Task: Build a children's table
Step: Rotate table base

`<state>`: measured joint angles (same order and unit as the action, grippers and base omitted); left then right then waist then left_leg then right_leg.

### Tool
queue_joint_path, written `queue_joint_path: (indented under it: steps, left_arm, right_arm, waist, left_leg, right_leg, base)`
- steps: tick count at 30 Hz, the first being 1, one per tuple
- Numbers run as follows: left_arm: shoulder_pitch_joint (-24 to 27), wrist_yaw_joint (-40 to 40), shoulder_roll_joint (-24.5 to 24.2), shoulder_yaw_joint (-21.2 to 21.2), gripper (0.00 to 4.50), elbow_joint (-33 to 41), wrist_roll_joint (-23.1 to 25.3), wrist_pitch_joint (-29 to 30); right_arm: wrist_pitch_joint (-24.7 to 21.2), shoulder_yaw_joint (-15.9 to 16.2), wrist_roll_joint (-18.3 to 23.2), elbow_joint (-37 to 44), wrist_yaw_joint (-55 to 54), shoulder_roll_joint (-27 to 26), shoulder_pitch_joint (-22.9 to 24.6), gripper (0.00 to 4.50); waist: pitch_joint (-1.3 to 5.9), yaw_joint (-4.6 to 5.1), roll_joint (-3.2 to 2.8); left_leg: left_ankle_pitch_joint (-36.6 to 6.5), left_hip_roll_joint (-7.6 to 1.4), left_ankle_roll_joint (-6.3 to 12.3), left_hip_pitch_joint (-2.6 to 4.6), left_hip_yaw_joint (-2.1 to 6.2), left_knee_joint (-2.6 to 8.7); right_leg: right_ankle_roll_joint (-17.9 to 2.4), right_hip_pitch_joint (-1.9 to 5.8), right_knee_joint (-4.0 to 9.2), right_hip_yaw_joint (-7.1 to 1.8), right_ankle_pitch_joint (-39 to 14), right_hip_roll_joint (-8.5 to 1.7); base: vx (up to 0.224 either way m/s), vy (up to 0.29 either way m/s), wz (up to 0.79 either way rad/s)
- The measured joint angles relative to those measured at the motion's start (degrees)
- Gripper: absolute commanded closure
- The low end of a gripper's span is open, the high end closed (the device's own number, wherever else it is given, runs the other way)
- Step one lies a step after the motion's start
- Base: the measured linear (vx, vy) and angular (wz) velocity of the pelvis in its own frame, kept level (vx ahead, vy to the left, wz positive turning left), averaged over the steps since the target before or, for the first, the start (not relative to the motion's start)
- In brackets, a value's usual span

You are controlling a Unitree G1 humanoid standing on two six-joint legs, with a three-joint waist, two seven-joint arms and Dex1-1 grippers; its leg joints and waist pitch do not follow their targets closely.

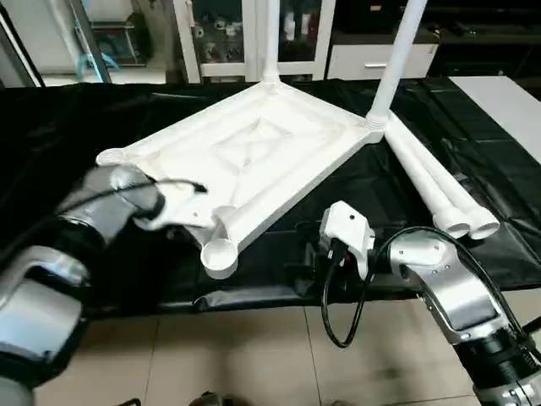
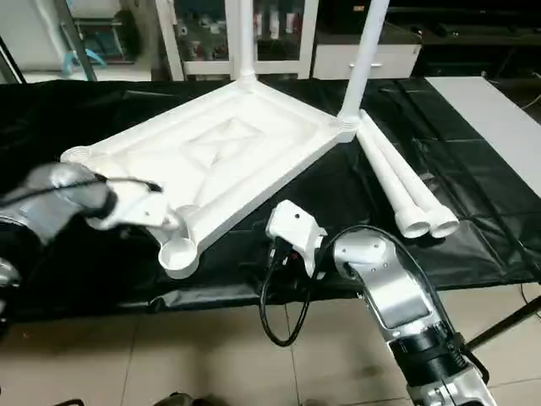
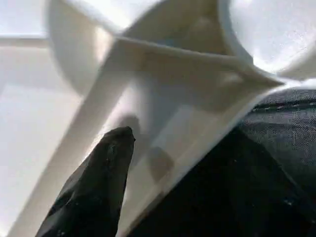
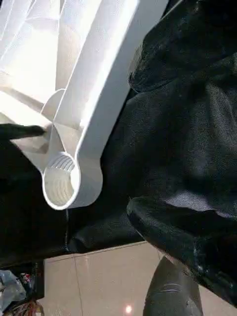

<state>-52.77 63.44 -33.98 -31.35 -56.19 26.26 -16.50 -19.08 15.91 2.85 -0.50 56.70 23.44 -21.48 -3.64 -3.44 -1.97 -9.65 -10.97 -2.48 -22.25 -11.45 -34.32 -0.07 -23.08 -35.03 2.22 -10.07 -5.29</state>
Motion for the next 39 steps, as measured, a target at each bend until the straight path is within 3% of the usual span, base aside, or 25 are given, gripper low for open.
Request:
queue_joint_path:
  steps: [7, 17, 24, 29, 34, 39]
  left_arm:
    - [-1.45, -2.56, 0.97, -0.29, 1.92, -4.32, 1.09, -0.23]
    - [-3.04, 1.02, 2.57, 2.00, 2.63, -7.89, -0.78, 4.10]
    - [-3.31, 2.03, 4.81, 4.17, 2.98, -8.49, -2.08, 9.59]
    - [-1.91, 1.44, 5.55, 7.25, 3.07, -6.95, -4.99, 15.38]
    - [-1.23, -2.89, 6.95, 11.14, 3.19, -6.49, -7.49, 23.35]
    - [0.61, -9.23, 9.50, 15.68, 3.33, -3.26, -10.45, 30.41]
  right_arm:
    - [-0.75, 0.02, 0.14, 0.36, -0.12, 0.56, 0.00, 0.70]
    - [-0.89, 0.04, 0.56, 0.43, -0.12, 1.46, 0.00, 0.70]
    - [-0.85, 0.25, 1.00, 0.43, -0.11, 1.36, -0.04, 0.70]
    - [-0.85, 0.32, 1.08, 0.42, -0.14, 1.34, -0.13, 0.70]
    - [-0.83, 0.60, 1.13, 0.41, -0.23, 1.07, -0.14, 0.70]
    - [-0.74, 0.91, 1.13, 0.25, -0.52, 0.95, -0.14, 0.70]
  waist:
    - [0.09, -0.02, -0.23]
    - [0.12, 0.04, -0.27]
    - [0.31, 0.15, -0.57]
    - [0.32, 1.02, -0.59]
    - [0.33, 1.85, -0.58]
    - [0.36, 1.72, -0.51]
  left_leg:
    - [0.00, 0.00, 0.00, 0.09, 0.00, 0.00]
    - [0.00, 0.01, 0.00, 0.11, 0.00, 0.01]
    - [0.00, 0.04, 0.01, 0.17, -0.04, 0.00]
    - [0.00, 0.04, 0.00, 0.35, 0.06, 0.00]
    - [-0.02, 0.04, -0.02, 0.54, 0.17, 0.01]
    - [-0.12, 0.05, -0.17, 0.89, 0.16, 0.06]
  right_leg:
    - [0.00, 0.05, -0.05, -0.01, 0.00, 0.00]
    - [-0.04, 0.06, 0.00, -0.02, 0.02, 0.00]
    - [-0.07, 0.07, 0.00, -0.08, 0.04, -0.02]
    - [-0.19, 0.03, -0.01, 0.01, 0.13, -0.02]
    - [-0.18, -0.05, 0.02, 0.07, 0.13, -0.02]
    - [-0.17, -0.01, 0.02, 0.05, 0.14, -0.02]
  base:
    - [0.000, 0.000, 0.00]
    - [0.000, 0.000, 0.00]
    - [0.000, 0.000, 0.00]
    - [0.000, 0.000, 0.00]
    - [0.000, 0.000, 0.00]
    - [0.000, 0.000, 0.00]
